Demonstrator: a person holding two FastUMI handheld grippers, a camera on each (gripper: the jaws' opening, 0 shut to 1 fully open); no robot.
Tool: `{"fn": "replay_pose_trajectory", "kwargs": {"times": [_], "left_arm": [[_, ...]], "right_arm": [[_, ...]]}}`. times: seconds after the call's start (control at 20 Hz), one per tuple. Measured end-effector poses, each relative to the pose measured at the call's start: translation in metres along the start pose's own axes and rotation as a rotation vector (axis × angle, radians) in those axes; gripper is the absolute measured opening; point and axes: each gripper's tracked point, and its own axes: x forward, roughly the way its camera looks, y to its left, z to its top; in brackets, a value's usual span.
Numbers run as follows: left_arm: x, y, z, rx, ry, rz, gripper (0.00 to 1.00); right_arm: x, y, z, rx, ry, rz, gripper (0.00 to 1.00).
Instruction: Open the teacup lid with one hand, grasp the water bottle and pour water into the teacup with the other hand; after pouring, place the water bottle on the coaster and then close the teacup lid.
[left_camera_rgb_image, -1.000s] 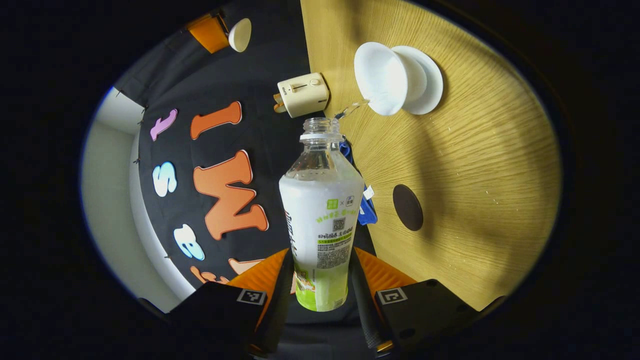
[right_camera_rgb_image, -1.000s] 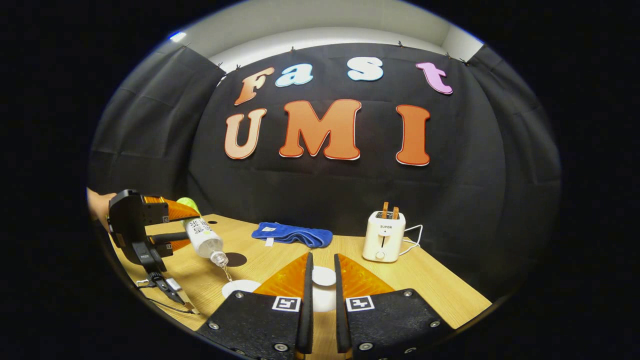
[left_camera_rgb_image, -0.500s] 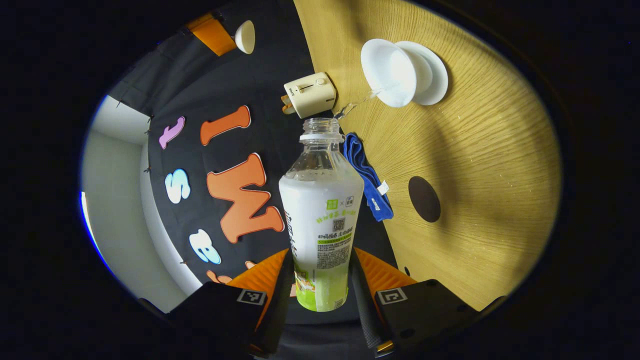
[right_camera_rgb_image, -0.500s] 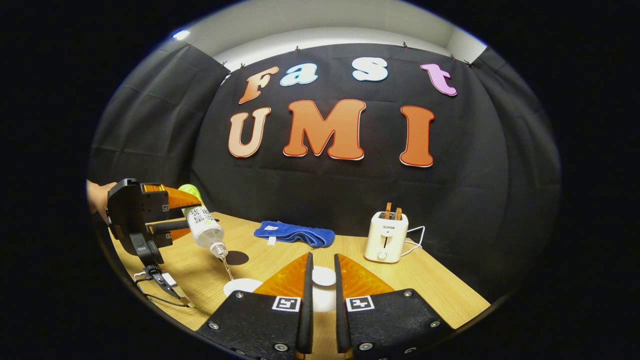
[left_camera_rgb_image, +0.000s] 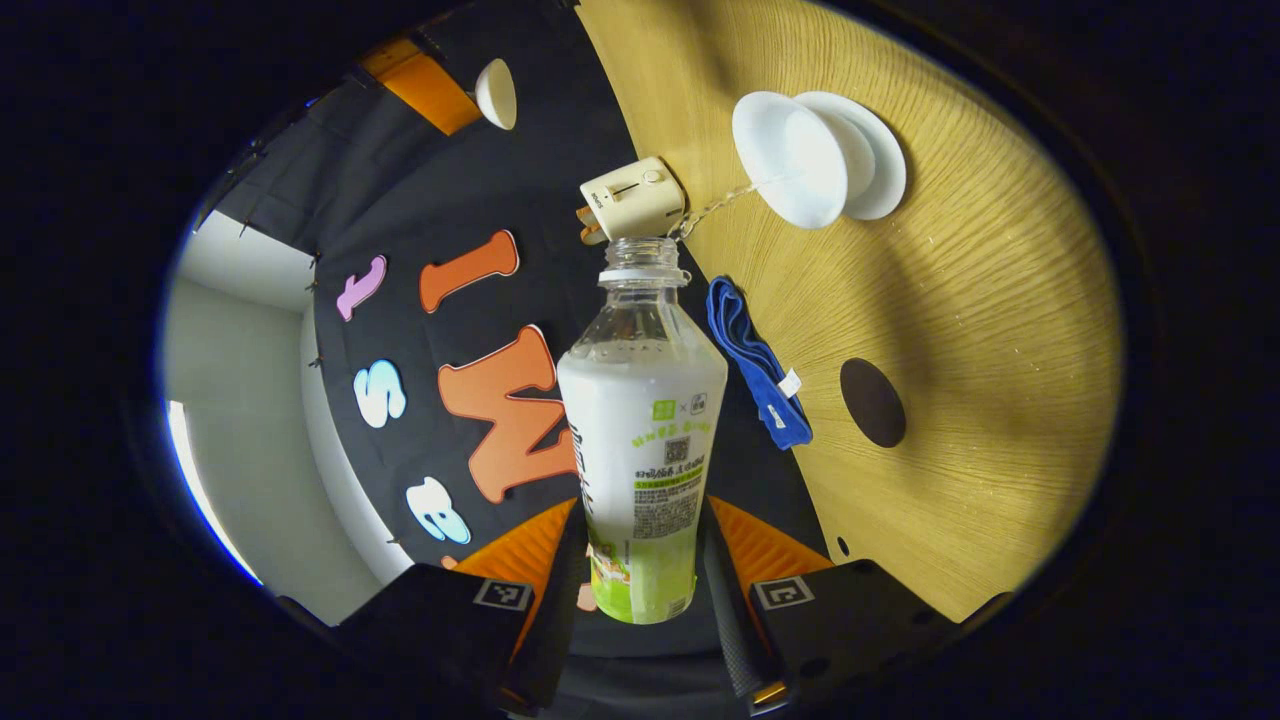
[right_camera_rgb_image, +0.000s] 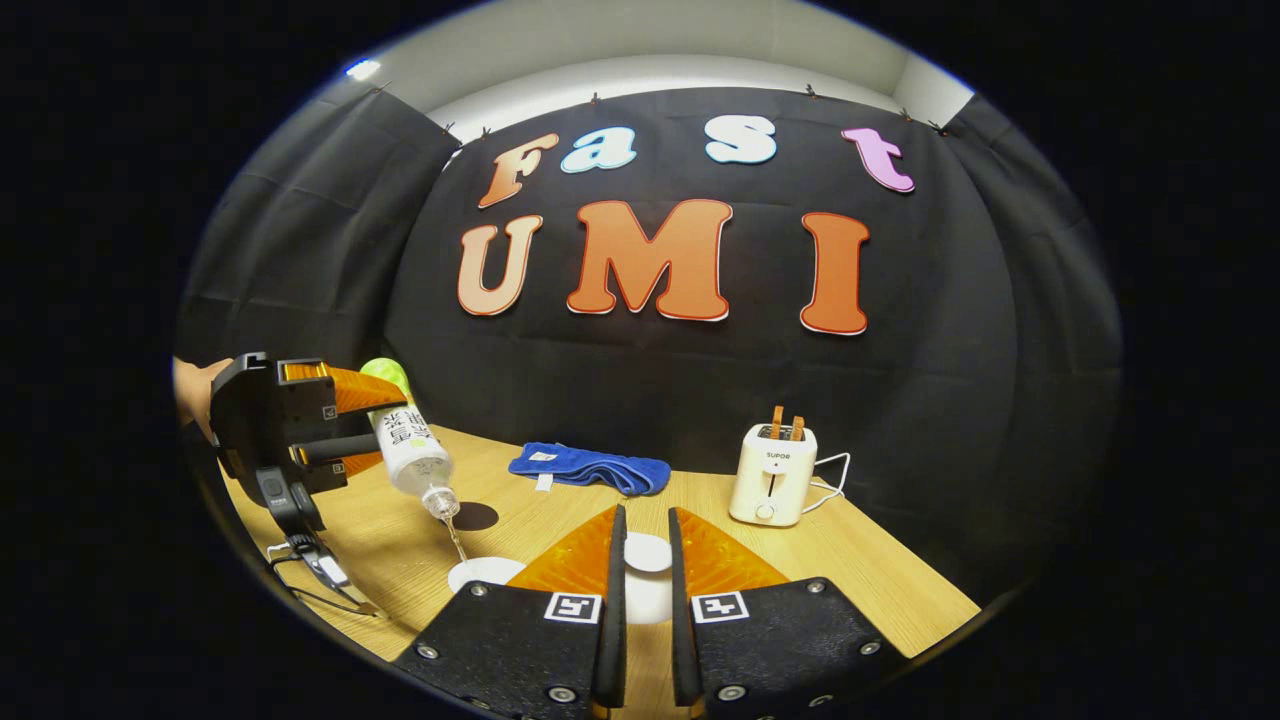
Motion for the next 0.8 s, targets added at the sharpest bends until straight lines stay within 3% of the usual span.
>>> {"fn": "replay_pose_trajectory", "kwargs": {"times": [0.05,0.8], "left_arm": [[0.002,0.000,0.002,0.005,-0.007,0.002,0.64],[0.012,-0.001,0.015,0.085,-0.036,0.030,0.65]], "right_arm": [[0.000,-0.001,-0.002,0.000,0.000,-0.002,0.19],[-0.002,-0.005,0.000,0.006,-0.006,-0.010,0.19]]}}
